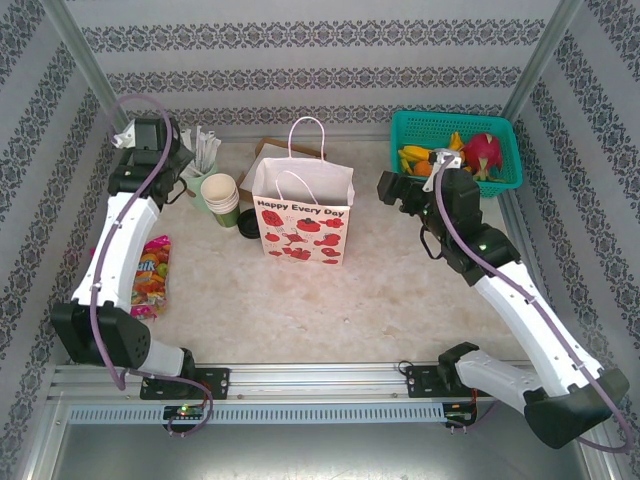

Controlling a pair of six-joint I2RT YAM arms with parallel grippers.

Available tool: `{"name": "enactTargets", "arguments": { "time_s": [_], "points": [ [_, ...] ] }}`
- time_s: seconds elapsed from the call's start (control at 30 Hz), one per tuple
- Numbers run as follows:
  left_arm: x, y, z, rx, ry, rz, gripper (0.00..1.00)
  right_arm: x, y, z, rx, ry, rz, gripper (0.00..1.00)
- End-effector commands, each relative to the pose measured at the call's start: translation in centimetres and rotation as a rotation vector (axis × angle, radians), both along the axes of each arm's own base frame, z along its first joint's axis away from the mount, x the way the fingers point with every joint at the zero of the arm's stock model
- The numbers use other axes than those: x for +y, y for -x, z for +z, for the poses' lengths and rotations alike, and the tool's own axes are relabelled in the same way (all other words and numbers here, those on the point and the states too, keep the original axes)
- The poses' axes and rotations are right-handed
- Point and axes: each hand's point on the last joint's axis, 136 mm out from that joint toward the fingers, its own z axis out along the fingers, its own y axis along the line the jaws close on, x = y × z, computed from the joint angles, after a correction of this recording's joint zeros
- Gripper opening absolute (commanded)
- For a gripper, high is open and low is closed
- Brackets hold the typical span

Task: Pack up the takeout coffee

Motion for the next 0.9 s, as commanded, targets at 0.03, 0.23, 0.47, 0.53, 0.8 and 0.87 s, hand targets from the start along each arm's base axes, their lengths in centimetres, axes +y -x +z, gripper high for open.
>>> {"name": "enactTargets", "arguments": {
  "time_s": [0.03,0.23,0.47,0.53,0.8,0.87],
  "points": [
    [-0.4,1.2,1.4,0.012,-0.083,-0.078,0.00,0.4,-1.0,0.3,-0.016,-0.002,0.022,0.98],
    [-0.9,2.2,2.6,0.023,-0.117,-0.139,0.00,2.1,-1.8,0.1,0.015,-0.042,0.079,0.98],
    [-2.2,3.9,3.7,0.060,-0.160,-0.265,0.00,3.1,-2.8,-0.6,0.072,-0.105,0.109,0.98],
    [-2.3,4.7,3.9,0.071,-0.169,-0.282,0.00,4.3,-2.6,-0.4,0.077,-0.103,0.200,0.98],
    [-4.6,7.3,6.8,0.003,-0.207,-0.460,0.00,7.2,-0.7,1.2,0.020,-0.052,0.450,0.98],
    [-5.4,7.9,7.8,-0.012,-0.236,-0.531,0.00,7.6,-0.3,1.4,0.016,-0.039,0.493,0.98]
  ]
}}
